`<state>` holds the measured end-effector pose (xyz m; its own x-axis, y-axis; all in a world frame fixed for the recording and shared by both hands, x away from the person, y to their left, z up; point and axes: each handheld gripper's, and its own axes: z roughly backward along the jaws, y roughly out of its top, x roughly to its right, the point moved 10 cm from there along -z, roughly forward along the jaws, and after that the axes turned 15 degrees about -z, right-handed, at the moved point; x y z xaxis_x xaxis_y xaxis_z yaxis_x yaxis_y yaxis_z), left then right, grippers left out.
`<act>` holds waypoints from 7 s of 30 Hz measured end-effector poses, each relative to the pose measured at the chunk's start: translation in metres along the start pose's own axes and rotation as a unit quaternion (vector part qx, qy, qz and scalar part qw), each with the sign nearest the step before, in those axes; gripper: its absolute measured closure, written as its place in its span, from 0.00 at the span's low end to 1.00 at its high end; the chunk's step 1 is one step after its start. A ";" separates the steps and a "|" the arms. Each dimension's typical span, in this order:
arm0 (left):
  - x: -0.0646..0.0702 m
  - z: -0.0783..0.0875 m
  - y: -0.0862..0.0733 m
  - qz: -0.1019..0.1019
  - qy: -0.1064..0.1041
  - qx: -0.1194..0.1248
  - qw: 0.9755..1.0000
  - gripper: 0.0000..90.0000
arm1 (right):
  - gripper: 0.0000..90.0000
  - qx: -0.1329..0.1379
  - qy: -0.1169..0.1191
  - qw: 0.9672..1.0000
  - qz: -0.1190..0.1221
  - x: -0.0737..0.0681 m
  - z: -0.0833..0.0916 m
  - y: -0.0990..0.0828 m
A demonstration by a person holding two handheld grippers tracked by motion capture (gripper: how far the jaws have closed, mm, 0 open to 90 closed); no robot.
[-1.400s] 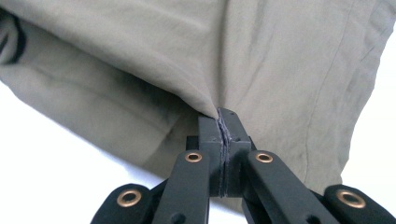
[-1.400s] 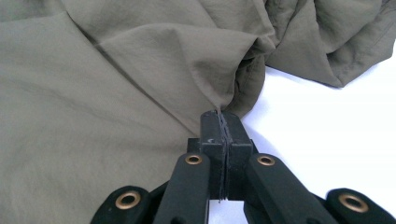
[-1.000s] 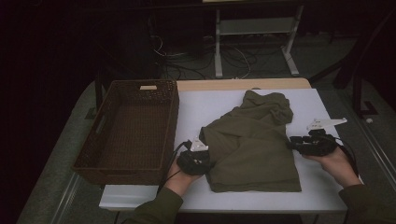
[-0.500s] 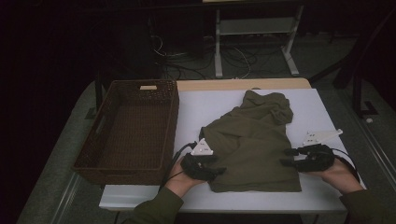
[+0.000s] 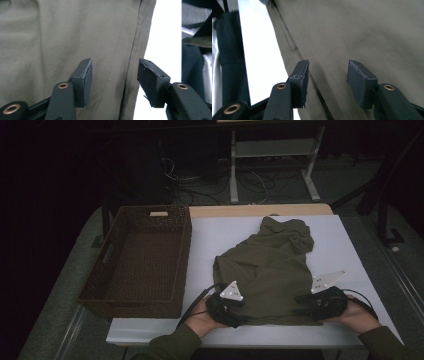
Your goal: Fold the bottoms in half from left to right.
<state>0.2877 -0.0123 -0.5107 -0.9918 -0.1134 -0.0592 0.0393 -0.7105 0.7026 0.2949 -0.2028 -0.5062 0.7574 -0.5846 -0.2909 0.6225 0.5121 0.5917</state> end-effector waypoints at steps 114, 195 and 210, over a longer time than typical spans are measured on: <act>-0.043 0.049 0.018 0.072 0.091 0.061 0.991 0.39 | 0.43 0.099 -0.025 0.994 -0.029 -0.012 0.017 0.020; -0.175 0.019 -0.001 0.152 0.218 0.008 0.964 0.44 | 0.53 0.113 -0.145 0.964 -0.194 0.131 -0.014 0.085; -0.131 0.022 0.014 0.122 0.160 0.044 0.979 0.25 | 0.43 0.133 -0.129 0.967 -0.174 0.123 0.002 0.097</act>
<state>0.4160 0.0077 -0.4779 -0.8649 -0.4936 -0.0913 0.2450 -0.5739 0.7815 0.4478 -0.2262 -0.4830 0.4151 -0.8478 -0.3300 0.7321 0.0960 0.6743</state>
